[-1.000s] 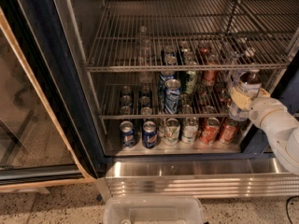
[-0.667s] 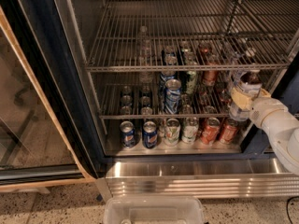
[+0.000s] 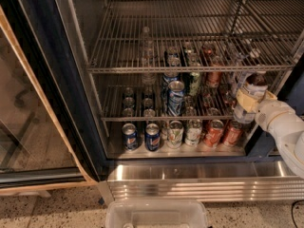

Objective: Pick blue plastic bottle from middle shelf of fridge

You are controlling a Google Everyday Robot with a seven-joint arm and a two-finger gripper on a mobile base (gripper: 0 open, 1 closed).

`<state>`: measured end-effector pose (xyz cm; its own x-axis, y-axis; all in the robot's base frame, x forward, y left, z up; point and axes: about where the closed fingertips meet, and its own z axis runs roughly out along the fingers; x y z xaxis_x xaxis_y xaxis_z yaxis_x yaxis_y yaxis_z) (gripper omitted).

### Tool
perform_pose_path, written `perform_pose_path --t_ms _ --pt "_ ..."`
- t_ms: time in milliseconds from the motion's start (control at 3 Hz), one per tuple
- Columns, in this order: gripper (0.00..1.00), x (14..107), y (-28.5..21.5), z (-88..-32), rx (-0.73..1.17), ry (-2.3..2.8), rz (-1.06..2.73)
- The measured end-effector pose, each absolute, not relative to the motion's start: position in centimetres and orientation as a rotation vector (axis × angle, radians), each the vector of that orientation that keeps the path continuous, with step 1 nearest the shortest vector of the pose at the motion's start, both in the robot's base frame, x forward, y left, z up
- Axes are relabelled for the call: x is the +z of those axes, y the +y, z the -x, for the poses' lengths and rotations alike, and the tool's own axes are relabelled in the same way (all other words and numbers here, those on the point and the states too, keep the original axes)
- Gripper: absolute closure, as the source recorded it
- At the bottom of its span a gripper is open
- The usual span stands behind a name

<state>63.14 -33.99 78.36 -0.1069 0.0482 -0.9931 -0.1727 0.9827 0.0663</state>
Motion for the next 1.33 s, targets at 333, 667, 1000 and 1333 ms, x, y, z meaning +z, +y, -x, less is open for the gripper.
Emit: perform_pose_path --t_ms 333,667,1000,1333 --pt "1.0 78.45 -34.11 -63.07 0.188 1.67 0.087" --pt "1.0 78.45 -34.11 -63.07 0.188 1.67 0.087" --pt "1.0 78.47 -34.08 -62.95 0.174 1.659 0.084" --pt "1.0 78.51 -34.21 -62.91 0.17 1.66 0.081"
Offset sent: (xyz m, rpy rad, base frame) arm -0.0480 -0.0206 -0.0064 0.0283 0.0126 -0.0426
